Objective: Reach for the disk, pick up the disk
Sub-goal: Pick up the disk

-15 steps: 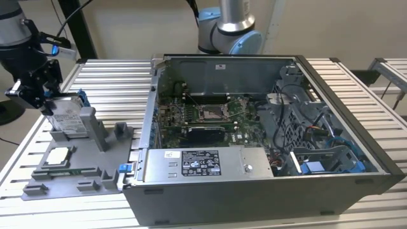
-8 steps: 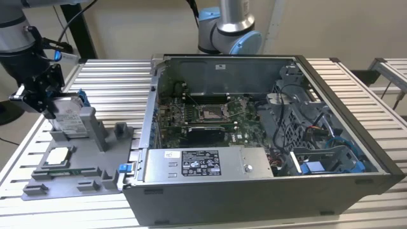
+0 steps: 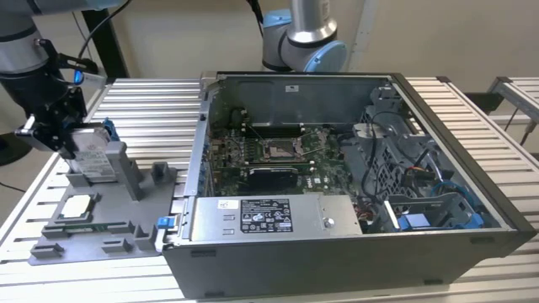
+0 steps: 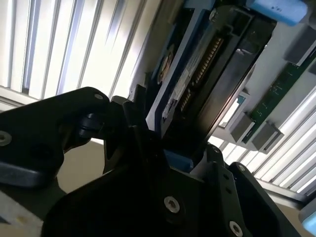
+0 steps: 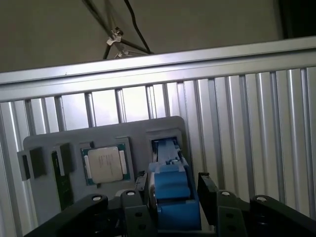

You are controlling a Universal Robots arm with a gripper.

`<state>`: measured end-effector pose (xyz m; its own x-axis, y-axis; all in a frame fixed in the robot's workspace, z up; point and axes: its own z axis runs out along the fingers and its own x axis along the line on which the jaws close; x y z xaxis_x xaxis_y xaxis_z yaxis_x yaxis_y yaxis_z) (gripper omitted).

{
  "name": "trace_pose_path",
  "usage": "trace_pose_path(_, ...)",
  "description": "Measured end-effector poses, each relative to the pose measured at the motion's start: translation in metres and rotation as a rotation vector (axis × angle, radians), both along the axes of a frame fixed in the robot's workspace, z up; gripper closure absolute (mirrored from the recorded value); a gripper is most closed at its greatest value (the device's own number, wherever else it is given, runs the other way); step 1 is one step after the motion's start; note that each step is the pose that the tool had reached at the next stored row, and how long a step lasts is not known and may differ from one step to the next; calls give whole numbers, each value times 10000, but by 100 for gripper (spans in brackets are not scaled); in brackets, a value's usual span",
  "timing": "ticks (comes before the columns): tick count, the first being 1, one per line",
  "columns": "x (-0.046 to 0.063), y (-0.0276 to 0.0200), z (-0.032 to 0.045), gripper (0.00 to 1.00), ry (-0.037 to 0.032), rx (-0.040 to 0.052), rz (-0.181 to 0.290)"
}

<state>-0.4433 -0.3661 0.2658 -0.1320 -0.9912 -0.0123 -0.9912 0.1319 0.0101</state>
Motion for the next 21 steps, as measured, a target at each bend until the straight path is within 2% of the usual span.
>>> trace_pose_path(5,0,3,-20,0,1,62,18)
trace_pose_path(17,0,2,-43,0,0,70,20)
trace_pose_path(18,0,2,-43,100,0,70,20)
trace_pose_path(21,0,2,-43,100,1,70,20)
